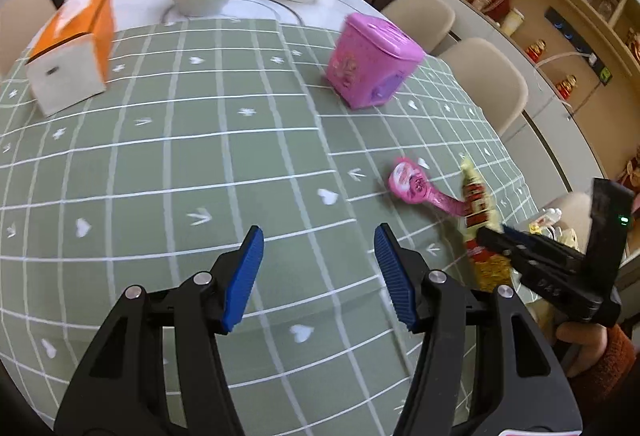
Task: Collect trash
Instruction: 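Grasp the pink candy pack with the left tool while the right tool grasps the yellow-gold snack bag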
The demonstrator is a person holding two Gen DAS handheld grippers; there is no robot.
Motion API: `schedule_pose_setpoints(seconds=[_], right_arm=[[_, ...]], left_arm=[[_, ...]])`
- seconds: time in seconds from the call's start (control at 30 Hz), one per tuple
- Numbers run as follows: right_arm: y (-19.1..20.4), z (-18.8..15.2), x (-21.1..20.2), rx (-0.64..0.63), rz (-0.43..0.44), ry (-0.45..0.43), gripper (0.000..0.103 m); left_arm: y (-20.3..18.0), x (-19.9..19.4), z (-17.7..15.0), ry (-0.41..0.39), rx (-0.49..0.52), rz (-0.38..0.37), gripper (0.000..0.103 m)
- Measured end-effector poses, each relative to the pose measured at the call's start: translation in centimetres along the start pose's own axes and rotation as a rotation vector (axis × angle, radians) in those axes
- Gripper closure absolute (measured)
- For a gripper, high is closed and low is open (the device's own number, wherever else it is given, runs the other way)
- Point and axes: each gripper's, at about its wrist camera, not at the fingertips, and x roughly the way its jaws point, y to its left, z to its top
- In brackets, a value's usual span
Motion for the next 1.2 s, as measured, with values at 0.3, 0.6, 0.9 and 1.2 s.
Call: schedule_pose_setpoints(seconds=[0.3, 0.6, 0.9, 1.2], right_arm=[[-4.7, -4.0, -6.2, 0.173, -0.093, -0.054, 0.077], [-6.9, -7.9, -8.7, 0.253, -0.169, -0.066, 0.077], [-8.0, -9.9, -9.1, 0.309, -0.179, -0.065, 0.077], [-7.9, -9.7, -9.2, 0.309, -0.179, -0.076, 0.077]], left_arm=[[-5.5, 4.6, 1.4, 0.099, 0.021, -0.131, 0.048], [-8.1, 10.1, 3.7, 0.149, -0.038, -0.113, 0.048], [-12.9, 13.1, 5.1, 0.122, 0.166, -0.023, 0.048], [-14.6, 12.3, 4.2, 0.090, 0.269, -0.009, 0.069]])
